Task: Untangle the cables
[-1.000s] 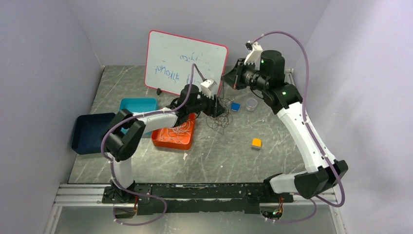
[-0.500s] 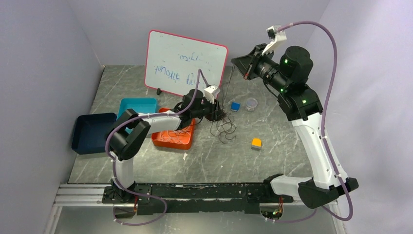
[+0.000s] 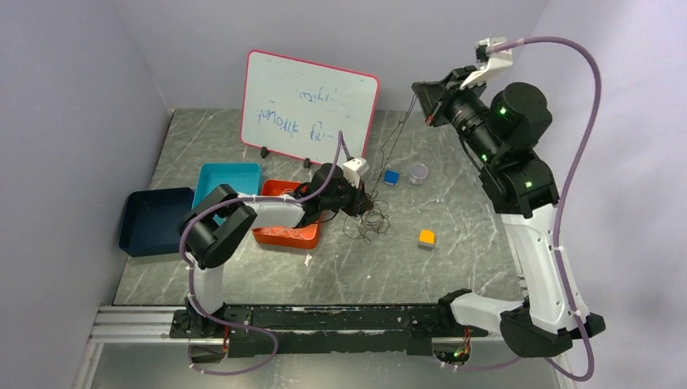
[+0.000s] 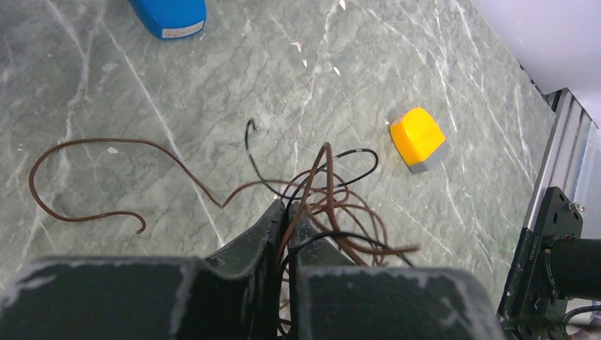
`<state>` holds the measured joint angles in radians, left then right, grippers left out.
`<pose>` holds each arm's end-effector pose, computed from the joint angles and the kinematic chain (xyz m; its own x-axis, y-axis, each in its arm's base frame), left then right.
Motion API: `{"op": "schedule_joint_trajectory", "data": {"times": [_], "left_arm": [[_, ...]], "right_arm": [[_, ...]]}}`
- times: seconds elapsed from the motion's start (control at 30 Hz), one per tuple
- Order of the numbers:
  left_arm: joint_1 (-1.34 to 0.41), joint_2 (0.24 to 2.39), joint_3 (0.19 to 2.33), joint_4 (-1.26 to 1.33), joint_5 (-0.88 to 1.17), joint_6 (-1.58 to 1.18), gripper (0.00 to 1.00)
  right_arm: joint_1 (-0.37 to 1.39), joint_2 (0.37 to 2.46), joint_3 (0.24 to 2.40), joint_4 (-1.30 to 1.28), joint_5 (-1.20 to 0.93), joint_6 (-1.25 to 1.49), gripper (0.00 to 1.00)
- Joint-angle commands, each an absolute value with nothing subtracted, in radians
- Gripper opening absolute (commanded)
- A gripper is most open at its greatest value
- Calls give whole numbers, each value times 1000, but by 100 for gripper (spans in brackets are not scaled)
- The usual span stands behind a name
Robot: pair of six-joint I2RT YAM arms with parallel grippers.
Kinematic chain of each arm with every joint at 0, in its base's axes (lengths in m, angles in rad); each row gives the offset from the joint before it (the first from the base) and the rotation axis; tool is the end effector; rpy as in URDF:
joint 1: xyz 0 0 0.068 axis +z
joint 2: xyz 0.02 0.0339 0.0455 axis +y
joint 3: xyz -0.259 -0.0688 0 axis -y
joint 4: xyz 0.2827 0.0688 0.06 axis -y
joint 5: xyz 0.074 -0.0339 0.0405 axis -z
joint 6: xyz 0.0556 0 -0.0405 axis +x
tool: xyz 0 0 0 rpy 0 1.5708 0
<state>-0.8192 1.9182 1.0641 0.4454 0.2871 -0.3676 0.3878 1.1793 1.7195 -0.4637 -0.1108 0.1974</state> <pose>0.2998 -0.3439 0.1327 -0.5688 0.1038 -0.8159 0.7219 0.5383 -0.4348 0.2399 0.1046 0.5596 -0.0244 0.2006 -0.9794 -0.4825 0.8556 0.1873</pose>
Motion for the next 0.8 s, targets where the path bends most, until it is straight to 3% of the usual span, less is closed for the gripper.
{"op": "schedule_joint_trajectory", "data": {"times": [0.0, 0.77], "left_arm": [[-825, 1948, 1030, 454, 260, -357, 10], [-827, 1985, 1012, 428, 228, -357, 7]], "right_arm": [[382, 1136, 1800, -395, 0, 133, 0], [382, 1085, 1921, -323, 166, -47, 0]]}}
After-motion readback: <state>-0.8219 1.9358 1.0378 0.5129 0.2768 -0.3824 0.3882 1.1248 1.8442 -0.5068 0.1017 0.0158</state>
